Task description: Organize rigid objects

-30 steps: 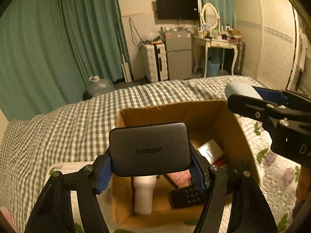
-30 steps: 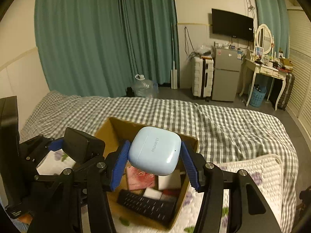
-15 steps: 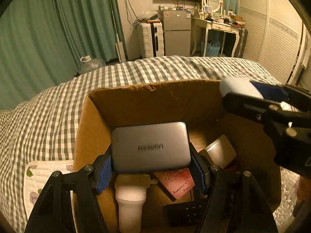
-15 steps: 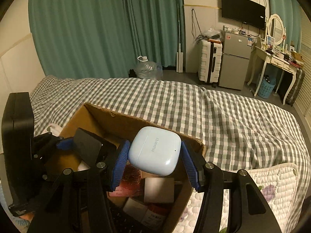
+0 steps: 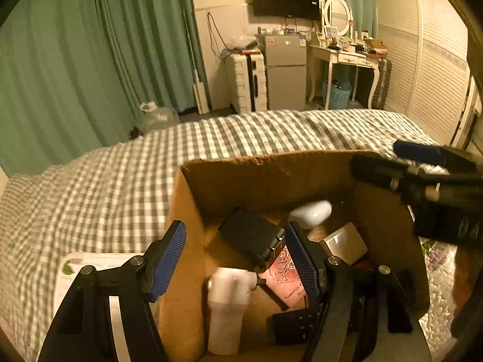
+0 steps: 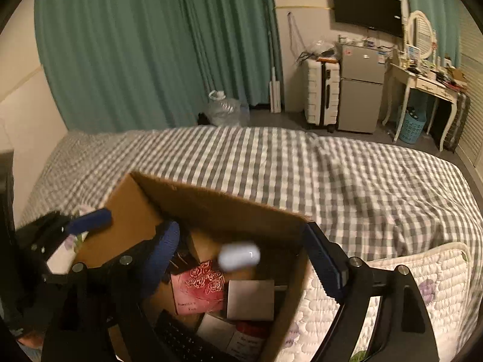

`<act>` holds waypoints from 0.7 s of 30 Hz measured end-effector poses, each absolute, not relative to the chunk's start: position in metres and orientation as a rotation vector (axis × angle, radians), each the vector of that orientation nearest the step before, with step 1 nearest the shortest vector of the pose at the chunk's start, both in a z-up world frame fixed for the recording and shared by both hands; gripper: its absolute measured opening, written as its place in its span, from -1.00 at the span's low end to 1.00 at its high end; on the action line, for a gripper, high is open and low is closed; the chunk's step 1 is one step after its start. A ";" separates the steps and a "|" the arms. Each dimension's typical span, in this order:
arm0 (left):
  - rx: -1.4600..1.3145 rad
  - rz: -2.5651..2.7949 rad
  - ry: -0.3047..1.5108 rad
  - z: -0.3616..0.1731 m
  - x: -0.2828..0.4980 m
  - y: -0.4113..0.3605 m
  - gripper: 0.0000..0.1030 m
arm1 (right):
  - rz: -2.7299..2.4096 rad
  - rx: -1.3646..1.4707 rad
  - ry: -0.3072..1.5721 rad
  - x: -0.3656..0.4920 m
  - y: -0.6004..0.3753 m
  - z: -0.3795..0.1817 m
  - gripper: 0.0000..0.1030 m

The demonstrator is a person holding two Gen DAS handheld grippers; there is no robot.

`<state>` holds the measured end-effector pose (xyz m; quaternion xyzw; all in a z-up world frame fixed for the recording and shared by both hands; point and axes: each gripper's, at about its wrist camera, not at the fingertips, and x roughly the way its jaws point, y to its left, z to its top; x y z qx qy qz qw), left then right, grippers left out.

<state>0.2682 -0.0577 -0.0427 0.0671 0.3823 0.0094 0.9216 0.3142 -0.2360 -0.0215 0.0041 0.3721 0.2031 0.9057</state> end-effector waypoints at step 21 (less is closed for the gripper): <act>0.155 0.095 0.361 0.156 0.066 -0.074 0.48 | 0.227 -0.102 0.377 0.118 -0.274 0.164 1.00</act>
